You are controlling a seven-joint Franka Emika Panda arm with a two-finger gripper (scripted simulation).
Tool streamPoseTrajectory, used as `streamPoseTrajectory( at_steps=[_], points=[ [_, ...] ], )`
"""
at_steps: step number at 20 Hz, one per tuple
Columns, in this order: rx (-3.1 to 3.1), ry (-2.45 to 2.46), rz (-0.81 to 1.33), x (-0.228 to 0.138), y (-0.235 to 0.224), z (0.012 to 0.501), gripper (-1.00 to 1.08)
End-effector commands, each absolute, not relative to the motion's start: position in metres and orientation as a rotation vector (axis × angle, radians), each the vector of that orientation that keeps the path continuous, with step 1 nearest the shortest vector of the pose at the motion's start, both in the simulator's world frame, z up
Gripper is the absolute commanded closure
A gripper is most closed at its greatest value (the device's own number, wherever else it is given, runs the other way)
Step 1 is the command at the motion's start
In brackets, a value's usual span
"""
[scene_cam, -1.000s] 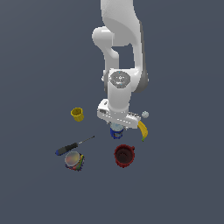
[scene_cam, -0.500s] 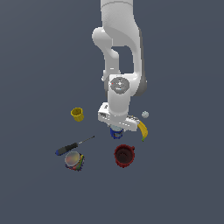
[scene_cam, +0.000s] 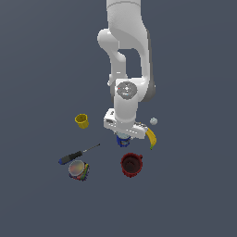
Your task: Pick up a designated object from a clutter of objects.
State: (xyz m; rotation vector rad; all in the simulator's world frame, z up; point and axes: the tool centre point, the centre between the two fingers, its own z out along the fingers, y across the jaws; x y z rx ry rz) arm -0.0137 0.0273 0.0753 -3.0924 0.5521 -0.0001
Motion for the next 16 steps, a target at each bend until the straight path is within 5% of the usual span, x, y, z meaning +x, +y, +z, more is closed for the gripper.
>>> streamPoseTrajectory(
  at_steps=[1, 16],
  points=[
    [-3.092, 0.552, 0.0, -0.013, 0.028, 0.076, 1.08],
    [-3.093, 0.553, -0.001, 0.005, 0.066, 0.148, 1.08]
  ],
)
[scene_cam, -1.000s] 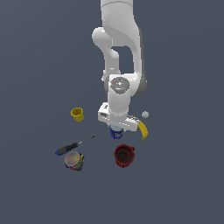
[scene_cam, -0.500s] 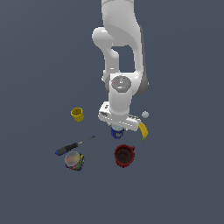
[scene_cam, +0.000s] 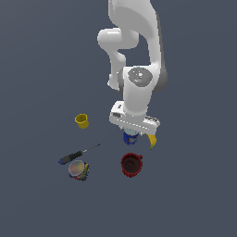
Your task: Pick up a designated object from a clutter of objects.
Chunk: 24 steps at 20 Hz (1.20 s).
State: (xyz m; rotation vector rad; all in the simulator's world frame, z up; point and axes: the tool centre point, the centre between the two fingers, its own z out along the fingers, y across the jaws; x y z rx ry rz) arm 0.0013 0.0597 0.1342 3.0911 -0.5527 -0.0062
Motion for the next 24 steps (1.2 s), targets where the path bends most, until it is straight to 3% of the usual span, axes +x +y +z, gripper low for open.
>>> streamPoseTrajectory(
  at_steps=[1, 24],
  points=[
    [3.092, -0.553, 0.001, 0.008, 0.071, 0.157, 1.08],
    [3.092, -0.554, 0.0, 0.067, 0.177, 0.352, 1.08]
  ],
)
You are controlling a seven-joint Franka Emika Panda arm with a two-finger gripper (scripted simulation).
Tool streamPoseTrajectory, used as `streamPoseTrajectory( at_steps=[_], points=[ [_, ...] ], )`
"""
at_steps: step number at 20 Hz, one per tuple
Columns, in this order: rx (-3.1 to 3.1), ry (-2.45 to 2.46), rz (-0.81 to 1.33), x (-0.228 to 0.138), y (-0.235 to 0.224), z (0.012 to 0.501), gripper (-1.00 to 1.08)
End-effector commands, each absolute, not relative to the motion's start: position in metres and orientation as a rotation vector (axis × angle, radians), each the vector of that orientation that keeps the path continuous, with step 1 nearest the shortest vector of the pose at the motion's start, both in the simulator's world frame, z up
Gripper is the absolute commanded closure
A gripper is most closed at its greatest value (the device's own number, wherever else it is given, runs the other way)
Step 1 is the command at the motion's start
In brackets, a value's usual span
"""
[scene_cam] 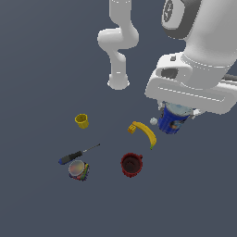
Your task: Pick up a designated object from a clutter of objects.
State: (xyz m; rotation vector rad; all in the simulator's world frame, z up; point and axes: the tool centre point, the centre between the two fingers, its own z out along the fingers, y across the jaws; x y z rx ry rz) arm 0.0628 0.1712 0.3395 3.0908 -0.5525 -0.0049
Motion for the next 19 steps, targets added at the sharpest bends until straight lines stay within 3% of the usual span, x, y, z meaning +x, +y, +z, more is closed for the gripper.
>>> streamPoseTrajectory(
  at_steps=[1, 19],
  points=[
    [3.092, -0.554, 0.0, 0.068, 0.18, 0.357, 1.08],
    [3.093, -0.554, 0.0, 0.085, 0.203, 0.399, 1.08]
  ],
)
